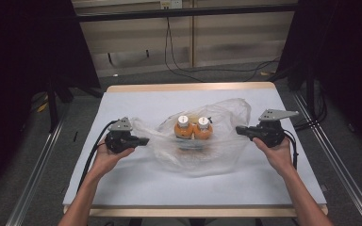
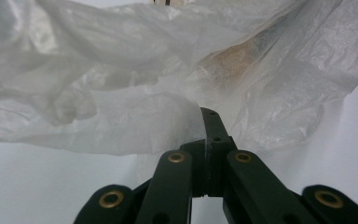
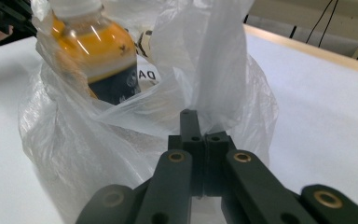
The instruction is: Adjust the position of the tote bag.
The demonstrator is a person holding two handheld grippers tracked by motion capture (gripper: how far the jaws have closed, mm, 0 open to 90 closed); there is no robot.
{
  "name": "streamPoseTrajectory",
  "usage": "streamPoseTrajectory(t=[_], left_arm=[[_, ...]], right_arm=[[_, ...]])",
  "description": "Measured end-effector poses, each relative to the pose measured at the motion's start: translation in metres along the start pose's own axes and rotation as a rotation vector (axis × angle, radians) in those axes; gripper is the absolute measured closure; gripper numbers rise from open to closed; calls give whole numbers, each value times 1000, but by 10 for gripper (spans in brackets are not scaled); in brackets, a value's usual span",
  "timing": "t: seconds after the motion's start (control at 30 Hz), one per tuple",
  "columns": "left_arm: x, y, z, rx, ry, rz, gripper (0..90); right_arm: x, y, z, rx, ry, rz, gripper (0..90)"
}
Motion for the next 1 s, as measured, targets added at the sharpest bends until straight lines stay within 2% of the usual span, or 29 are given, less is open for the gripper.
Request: streamPoseTrajectory(t=[0.27, 0.4, 0.53, 0.63, 0.83, 1.0], left_arm=[[2, -5, -8, -21, -21, -4, 900], [4, -8, -13, -34, -37, -4, 900], [6, -11, -18, -54, -46, -12, 900], [6, -14, -22, -80, -57, -15, 900], [7, -17, -28, -81, -71, 3, 900], [7, -23, -36, -115, -72, 12, 900]], right_arm=[[9, -13, -9, -72, -2, -25, 900], [16, -24, -17, -128, 0, -45, 900], [18, -32, -22, -165, -7, -35, 900], [22, -39, -26, -183, -9, -54, 900], [26, -48, -33, -226, -29, -55, 900], [29, -57, -43, -272, -45, -52, 900]])
Point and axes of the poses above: each handheld gripper's, and its own axes: z roughly backward along the jaws, y roughly out of its top, x roughly to its right, the point moved 4 cm from there along -z, roughly forward along the jaws, and after that the axes turned 11 degrees about -z, right-handed, at the moved point
